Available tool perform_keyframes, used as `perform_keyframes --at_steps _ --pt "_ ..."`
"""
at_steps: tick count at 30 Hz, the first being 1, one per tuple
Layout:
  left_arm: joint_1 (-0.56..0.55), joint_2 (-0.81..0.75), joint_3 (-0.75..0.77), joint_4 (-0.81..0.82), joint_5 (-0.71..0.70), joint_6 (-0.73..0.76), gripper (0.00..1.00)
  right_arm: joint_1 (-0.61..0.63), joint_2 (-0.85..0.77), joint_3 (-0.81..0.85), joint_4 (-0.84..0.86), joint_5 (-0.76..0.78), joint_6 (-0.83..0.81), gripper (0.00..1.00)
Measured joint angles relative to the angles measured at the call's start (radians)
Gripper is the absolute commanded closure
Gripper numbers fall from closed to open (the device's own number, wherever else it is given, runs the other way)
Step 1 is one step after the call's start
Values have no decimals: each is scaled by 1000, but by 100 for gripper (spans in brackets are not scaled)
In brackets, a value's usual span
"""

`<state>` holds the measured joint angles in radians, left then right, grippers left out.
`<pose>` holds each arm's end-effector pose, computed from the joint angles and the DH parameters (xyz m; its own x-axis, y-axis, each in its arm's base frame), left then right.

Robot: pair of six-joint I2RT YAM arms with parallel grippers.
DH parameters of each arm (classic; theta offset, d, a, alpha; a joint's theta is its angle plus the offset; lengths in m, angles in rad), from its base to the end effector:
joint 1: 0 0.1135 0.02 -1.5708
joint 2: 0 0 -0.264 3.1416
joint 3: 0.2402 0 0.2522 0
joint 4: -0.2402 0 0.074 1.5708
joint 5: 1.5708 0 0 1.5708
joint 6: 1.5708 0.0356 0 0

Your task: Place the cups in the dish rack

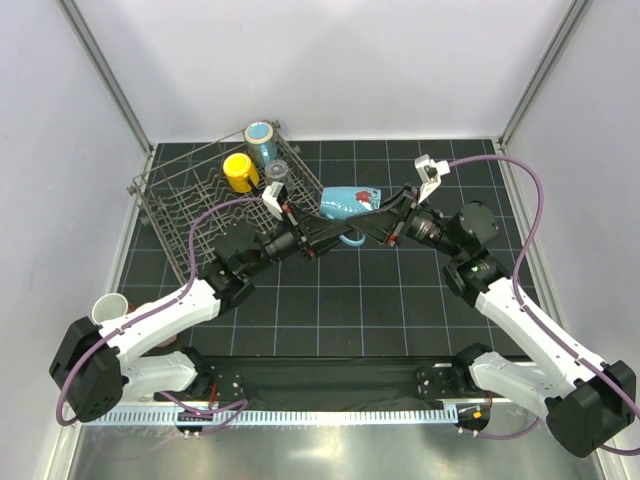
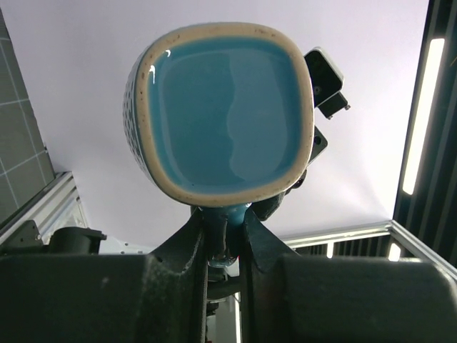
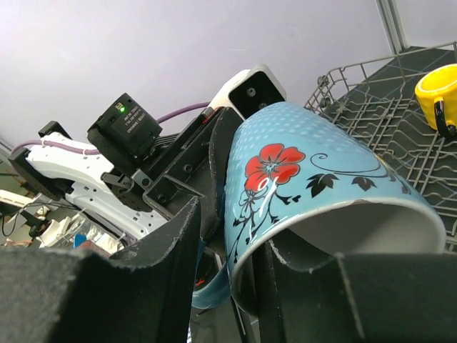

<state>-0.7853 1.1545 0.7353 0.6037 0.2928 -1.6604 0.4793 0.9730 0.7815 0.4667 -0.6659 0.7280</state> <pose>0.1820 -0.1965 0.3299 -0.8857 -0.4629 0.0352 0.0507 -0.1718 -0.9838 0.1864 0.1216 0.3717 -0.4123 0.3754 -0.8301 -0.8249 0.2328 0.5150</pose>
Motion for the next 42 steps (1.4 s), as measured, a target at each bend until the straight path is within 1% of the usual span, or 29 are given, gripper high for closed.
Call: perform_keyframes --at_steps 7,9,10,11,12,19,20,21,23,24,25,26,31,32,34,36,37,38,41,42 --pt "0 -16 0 -36 4 31 100 5 0 29 -71 14 -19 65" --pt "0 -29 0 -48 6 43 100 6 2 42 -85 13 -19 70" --pt "0 -35 0 -50 7 48 100 6 3 49 -91 11 -19 82" --pt "0 -40 0 -51 10 51 100 6 3 53 -94 9 -24 92" --pt "0 -44 0 -56 13 56 100 6 3 55 -93 -2 -12 96" --pt "1 -49 7 -65 22 56 100 8 6 49 -27 -39 19 96" --pt "1 -49 12 -66 22 60 98 8 5 35 3 -34 35 96" --pt "1 -49 17 -71 22 66 90 8 2 23 31 -28 49 96" --pt "0 -48 25 -81 23 74 81 8 -2 -2 74 -16 73 96" --pt "-1 -48 29 -87 24 79 74 8 -5 -15 96 -9 87 96" --pt "-1 -47 31 -89 25 88 73 8 -8 -24 110 -4 100 96" --pt "-2 -43 34 -92 29 98 68 11 -9 -30 118 1 112 96" --pt "-9 -24 35 -98 45 106 64 32 -9 -49 150 17 148 96" --pt "-9 -22 37 -99 47 106 69 34 -9 -54 156 24 151 96" --pt "-9 -22 39 -100 51 105 75 44 -9 -64 169 40 151 96" --pt "-13 -22 39 -100 58 105 85 53 -9 -74 176 53 148 96" --pt "-14 -22 39 -106 60 100 91 58 -9 -78 180 58 140 96" --pt "-14 -22 39 -109 63 89 100 60 -10 -80 187 61 125 96" --pt "-13 -22 45 -117 69 92 100 69 -18 -83 189 75 103 95" --pt "-13 -22 47 -121 69 97 100 71 -23 -83 177 84 96 81"
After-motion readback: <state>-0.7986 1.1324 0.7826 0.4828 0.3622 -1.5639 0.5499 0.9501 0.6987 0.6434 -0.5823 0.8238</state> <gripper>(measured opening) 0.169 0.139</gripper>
